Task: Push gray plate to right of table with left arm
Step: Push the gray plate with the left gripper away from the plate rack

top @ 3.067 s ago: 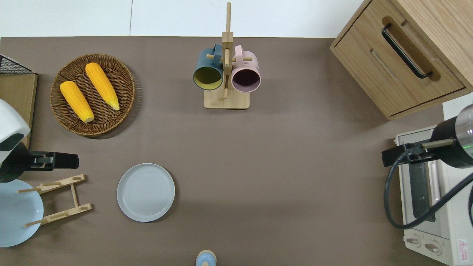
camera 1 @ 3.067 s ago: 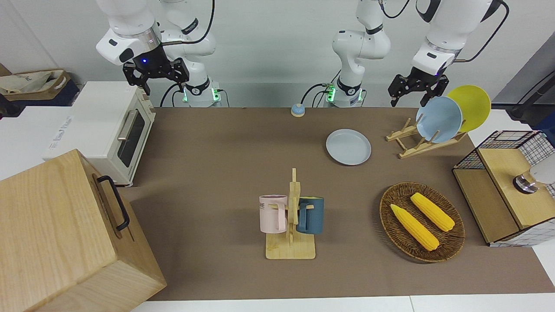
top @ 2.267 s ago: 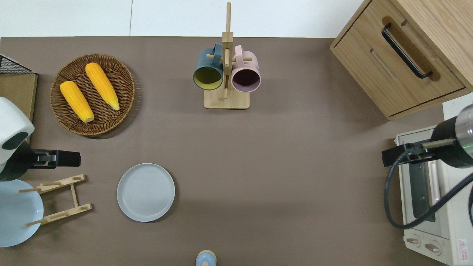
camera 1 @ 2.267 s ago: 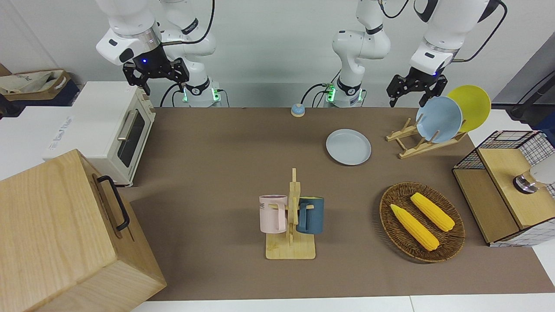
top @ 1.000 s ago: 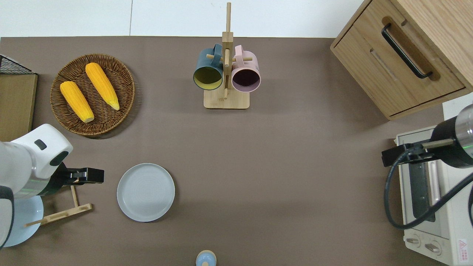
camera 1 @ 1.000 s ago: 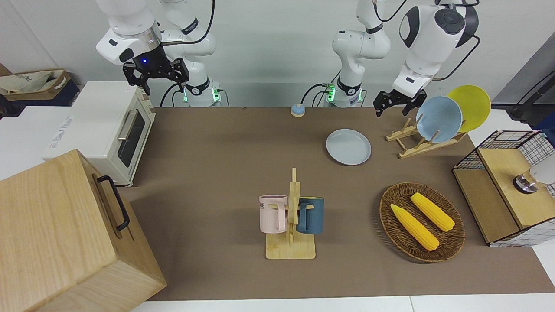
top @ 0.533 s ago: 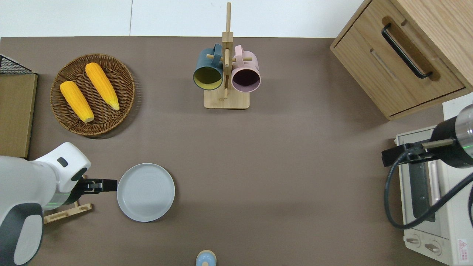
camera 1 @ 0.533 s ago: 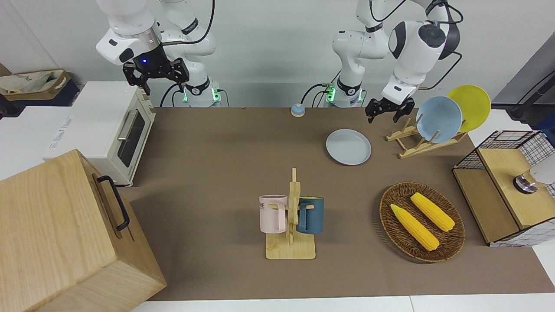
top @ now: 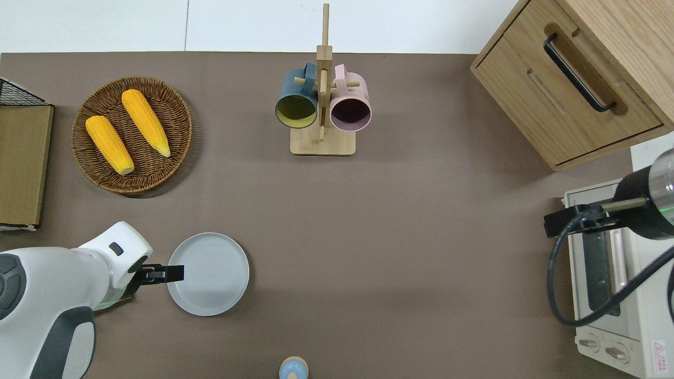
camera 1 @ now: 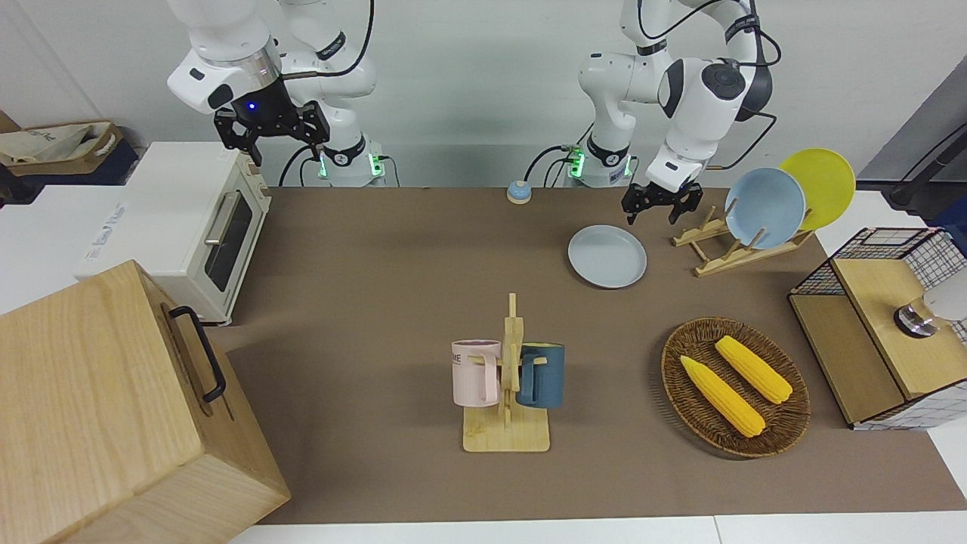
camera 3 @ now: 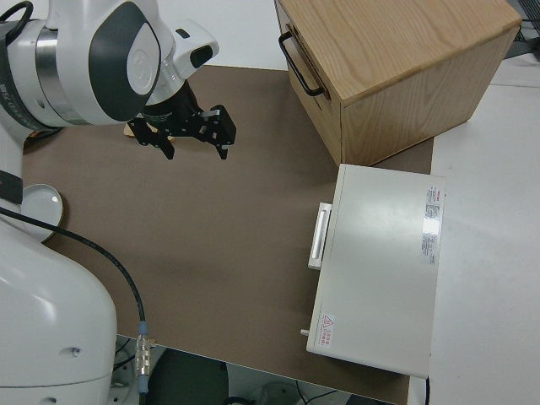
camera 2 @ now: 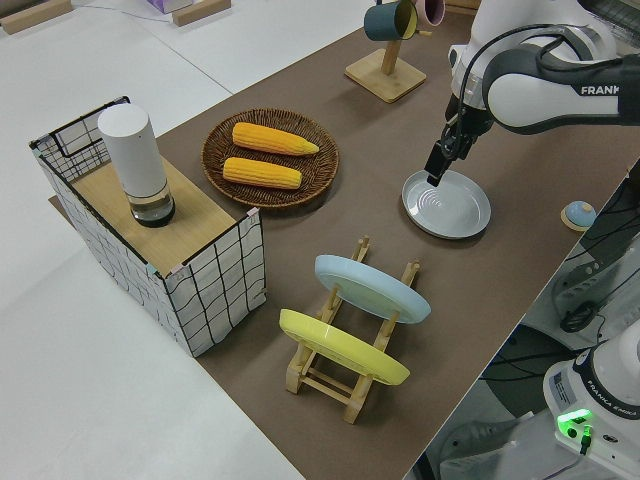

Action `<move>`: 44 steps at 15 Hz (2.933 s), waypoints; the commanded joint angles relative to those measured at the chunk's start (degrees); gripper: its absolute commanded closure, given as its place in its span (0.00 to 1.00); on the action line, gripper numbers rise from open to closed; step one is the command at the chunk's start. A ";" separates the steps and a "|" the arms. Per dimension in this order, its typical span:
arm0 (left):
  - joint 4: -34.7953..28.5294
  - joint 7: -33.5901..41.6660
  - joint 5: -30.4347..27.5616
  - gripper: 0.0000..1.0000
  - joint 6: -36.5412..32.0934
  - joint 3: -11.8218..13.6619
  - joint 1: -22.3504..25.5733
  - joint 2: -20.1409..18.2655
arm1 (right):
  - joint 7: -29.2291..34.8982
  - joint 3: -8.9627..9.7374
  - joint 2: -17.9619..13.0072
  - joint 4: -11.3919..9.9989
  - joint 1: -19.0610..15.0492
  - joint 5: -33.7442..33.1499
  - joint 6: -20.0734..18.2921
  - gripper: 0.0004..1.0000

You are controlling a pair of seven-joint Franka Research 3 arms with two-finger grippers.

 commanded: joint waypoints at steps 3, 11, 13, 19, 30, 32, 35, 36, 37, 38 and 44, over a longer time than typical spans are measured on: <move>-8.78 -1.24 0.85 0.00 12.84 0.15 0.35 0.02 | 0.75 0.92 -0.14 0.53 -1.07 0.25 -0.89 0.02; -13.09 -1.15 1.03 0.00 22.25 0.06 0.26 4.59 | 0.75 0.92 -0.14 0.53 -1.07 0.25 -0.89 0.02; -14.67 -1.15 1.03 0.00 25.49 0.15 0.26 5.82 | 0.66 0.92 -0.14 0.53 -1.15 0.25 -0.89 0.02; -16.17 -1.15 1.03 0.00 30.08 0.15 0.26 8.72 | 0.75 0.92 -0.14 0.53 -1.07 0.25 -0.89 0.02; -16.08 -1.24 0.94 0.91 30.43 0.15 0.44 10.30 | 0.66 0.92 -0.14 0.53 -1.07 0.25 -0.89 0.02; -15.91 -1.24 0.94 1.00 30.43 0.15 0.35 10.74 | 0.66 0.92 -0.14 0.53 -1.15 0.25 -0.89 0.02; -15.73 -1.33 0.94 1.00 30.43 0.15 0.35 10.92 | 0.75 0.92 -0.14 0.53 -1.15 0.25 -0.89 0.02; -15.73 -1.33 0.94 1.00 30.43 0.15 0.35 10.92 | 0.66 0.92 -0.14 0.53 -1.15 0.25 -0.89 0.02; -15.64 -1.33 0.85 1.00 30.43 0.15 0.35 11.09 | 0.75 0.92 -0.14 0.53 -1.15 0.25 -0.89 0.02; -15.56 -1.68 0.50 1.00 30.43 0.15 0.26 11.27 | 0.75 0.92 -0.14 0.53 -1.07 0.25 -0.89 0.02; -15.20 -3.60 0.33 1.00 30.43 0.06 -0.35 11.62 | 0.75 0.92 -0.14 0.53 -1.15 0.25 -0.89 0.02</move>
